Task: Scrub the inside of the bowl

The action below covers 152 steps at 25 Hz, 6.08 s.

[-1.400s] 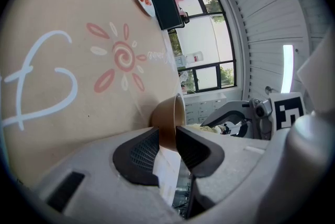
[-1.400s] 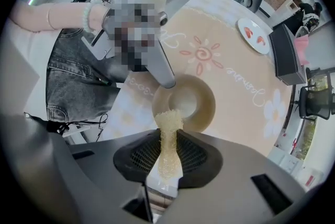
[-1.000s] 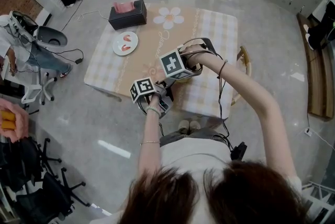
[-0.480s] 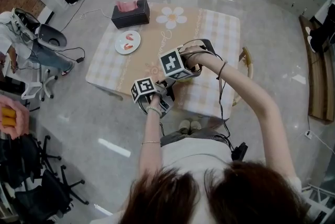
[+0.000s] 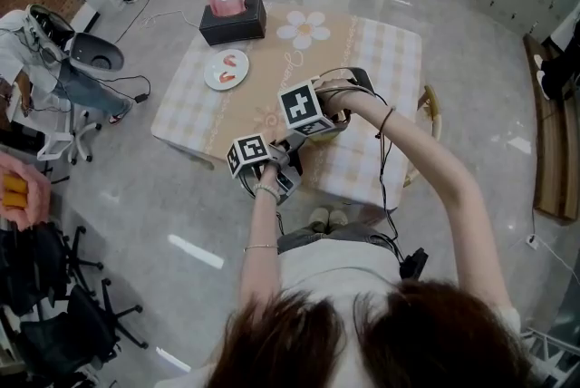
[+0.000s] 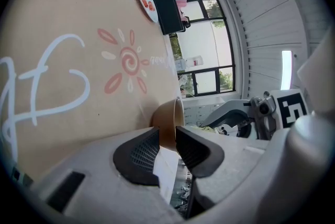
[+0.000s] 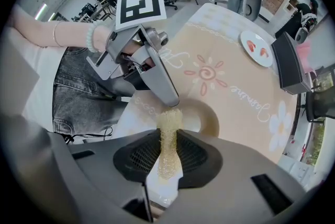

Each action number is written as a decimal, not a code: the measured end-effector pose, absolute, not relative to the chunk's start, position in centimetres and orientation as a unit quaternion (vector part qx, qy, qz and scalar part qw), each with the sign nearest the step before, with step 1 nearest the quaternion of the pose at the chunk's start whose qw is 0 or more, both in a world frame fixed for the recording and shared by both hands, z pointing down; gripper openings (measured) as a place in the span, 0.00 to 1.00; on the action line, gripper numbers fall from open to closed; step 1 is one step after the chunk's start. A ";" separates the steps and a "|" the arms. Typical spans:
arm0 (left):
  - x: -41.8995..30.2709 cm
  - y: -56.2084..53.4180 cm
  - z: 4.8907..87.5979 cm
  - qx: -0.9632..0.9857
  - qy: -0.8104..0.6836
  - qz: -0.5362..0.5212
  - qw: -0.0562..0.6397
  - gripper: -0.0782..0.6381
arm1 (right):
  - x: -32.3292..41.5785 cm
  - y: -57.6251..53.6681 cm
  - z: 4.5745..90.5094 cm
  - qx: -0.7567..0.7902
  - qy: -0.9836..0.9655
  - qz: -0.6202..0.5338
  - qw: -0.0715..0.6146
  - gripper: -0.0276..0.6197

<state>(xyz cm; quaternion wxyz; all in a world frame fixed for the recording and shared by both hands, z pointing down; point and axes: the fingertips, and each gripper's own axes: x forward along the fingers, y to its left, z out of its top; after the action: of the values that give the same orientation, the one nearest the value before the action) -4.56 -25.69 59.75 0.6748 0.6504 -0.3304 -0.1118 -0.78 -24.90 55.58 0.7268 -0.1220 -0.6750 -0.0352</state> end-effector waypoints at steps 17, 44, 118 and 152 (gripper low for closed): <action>-4.3 -25.5 60.0 0.642 -0.317 -0.118 0.687 0.25 | -2.1 -26.1 55.8 -0.167 -0.688 -0.149 0.691 0.17; -3.6 -25.6 59.7 0.648 -0.313 -0.108 0.686 0.25 | -3.3 -28.4 54.5 -0.188 -0.674 -0.276 0.659 0.17; -2.6 -25.2 60.1 0.662 -0.271 -0.089 0.693 0.25 | 2.0 -27.0 56.8 -0.006 -0.633 0.013 0.774 0.17; -2.9 -24.9 59.6 0.666 -0.253 -0.106 0.694 0.25 | 0.2 -26.4 56.0 0.029 -0.689 0.133 0.711 0.17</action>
<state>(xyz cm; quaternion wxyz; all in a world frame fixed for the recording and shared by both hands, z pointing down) -2.89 -24.94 59.64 0.6940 0.6658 -0.2529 -0.1061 0.16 -26.38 56.02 0.7115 0.0288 -0.6895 0.1327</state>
